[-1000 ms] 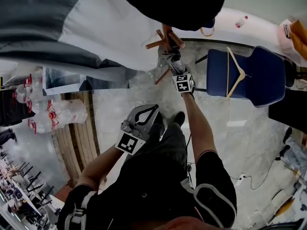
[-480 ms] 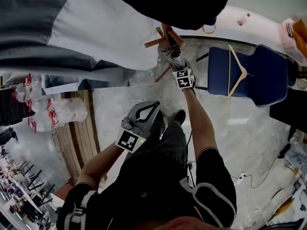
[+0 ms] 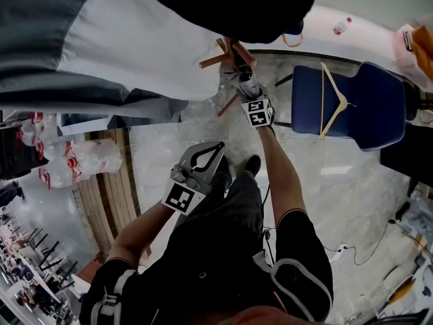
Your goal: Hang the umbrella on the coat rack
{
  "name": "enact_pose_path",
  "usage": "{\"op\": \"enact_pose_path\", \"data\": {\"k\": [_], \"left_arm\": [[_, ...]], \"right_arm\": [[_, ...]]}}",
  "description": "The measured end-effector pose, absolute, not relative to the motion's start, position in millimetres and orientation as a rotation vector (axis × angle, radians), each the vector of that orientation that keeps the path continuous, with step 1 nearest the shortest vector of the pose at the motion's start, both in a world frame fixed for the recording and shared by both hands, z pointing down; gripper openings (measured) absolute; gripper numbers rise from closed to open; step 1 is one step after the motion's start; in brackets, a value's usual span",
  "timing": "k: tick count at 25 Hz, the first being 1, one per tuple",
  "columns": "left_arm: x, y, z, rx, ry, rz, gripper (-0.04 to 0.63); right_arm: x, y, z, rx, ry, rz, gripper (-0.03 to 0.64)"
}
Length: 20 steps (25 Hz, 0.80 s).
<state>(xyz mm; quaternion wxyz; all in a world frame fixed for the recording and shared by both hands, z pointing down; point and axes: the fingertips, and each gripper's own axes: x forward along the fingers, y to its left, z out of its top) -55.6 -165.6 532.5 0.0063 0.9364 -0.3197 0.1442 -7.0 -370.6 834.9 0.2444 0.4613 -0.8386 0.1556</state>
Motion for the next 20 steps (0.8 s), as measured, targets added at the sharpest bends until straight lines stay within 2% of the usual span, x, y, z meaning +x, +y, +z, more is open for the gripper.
{"op": "enact_pose_path", "data": {"k": [6, 9, 11, 15, 20], "left_arm": [[-55, -166, 532, 2.904, -1.026, 0.396, 0.000], [-53, -163, 533, 2.939, -1.000, 0.460, 0.000], [-52, -162, 532, 2.948, -0.993, 0.468, 0.000], [-51, -161, 526, 2.908, -1.026, 0.385, 0.000], [-49, -158, 525, 2.945, -1.007, 0.432, 0.000]], "right_arm": [[-6, -362, 837, 1.257, -2.283, 0.424, 0.243], [-3, -357, 837, 1.262, -2.273, 0.431, 0.303], [-1, -352, 836, 1.261, -2.267, 0.430, 0.312], [6, -344, 836, 1.263, -2.230, 0.414, 0.370], [18, -334, 833, 1.287, -2.204, 0.420, 0.433]]}}
